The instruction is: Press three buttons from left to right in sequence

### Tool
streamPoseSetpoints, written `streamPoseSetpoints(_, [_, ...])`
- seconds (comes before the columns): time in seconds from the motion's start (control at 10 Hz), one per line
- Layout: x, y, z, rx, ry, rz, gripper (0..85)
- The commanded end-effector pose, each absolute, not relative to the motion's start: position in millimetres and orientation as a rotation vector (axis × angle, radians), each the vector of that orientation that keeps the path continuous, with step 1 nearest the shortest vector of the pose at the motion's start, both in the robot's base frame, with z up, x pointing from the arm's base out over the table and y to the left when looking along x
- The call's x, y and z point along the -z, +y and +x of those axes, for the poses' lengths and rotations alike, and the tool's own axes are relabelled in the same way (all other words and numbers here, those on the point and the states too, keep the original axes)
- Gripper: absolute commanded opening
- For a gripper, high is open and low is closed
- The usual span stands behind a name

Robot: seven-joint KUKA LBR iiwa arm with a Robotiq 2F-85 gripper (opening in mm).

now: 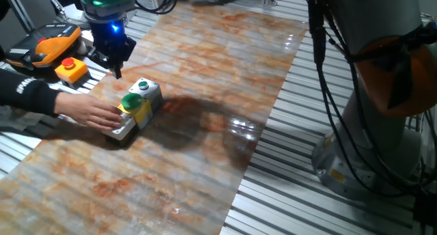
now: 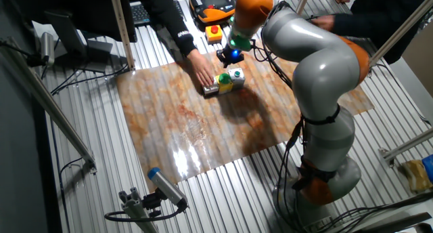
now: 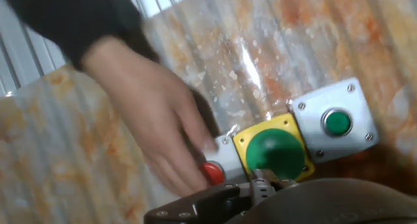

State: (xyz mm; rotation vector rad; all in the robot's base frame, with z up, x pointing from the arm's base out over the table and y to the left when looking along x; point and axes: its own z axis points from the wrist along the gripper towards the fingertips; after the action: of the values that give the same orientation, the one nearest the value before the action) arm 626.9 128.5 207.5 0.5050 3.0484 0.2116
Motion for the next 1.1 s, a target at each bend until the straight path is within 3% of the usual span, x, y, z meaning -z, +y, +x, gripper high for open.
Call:
streamPoseSetpoints(0.0, [-211,128,622,-0.210,3.054,0.498,0.0])
streamPoseSetpoints(0.4, [-219,132,609,-0.202,3.066,0.511,0.0])
streamPoseSetpoints(1.0, [-225,133,599,-0.090,3.064,0.483,0.0])
